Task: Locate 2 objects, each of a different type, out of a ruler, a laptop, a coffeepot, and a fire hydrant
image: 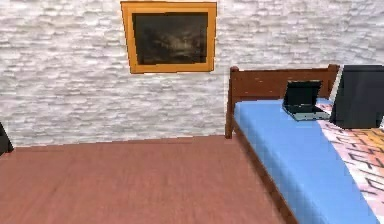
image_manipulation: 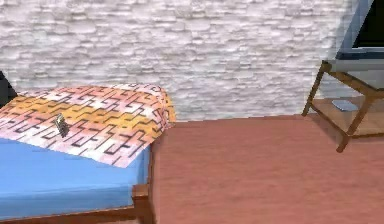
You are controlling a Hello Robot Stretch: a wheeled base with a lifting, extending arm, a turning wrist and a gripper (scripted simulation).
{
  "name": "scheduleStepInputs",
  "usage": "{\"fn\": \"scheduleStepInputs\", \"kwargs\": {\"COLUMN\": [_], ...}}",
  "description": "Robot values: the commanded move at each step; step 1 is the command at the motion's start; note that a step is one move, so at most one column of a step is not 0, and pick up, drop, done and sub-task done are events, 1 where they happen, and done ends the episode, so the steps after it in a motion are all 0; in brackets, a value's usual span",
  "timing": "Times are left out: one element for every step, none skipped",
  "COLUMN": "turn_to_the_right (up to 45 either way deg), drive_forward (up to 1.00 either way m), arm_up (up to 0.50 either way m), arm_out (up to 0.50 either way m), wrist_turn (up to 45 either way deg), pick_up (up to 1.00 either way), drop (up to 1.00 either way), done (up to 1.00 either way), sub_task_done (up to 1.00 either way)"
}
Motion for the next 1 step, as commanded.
{"fn": "scheduleStepInputs", "kwargs": {"turn_to_the_right": [0.0], "drive_forward": [0.85], "arm_up": [0.0], "arm_out": [0.0], "wrist_turn": [0.0], "pick_up": [0.0], "drop": [0.0], "done": [0.0], "sub_task_done": [0.0]}}
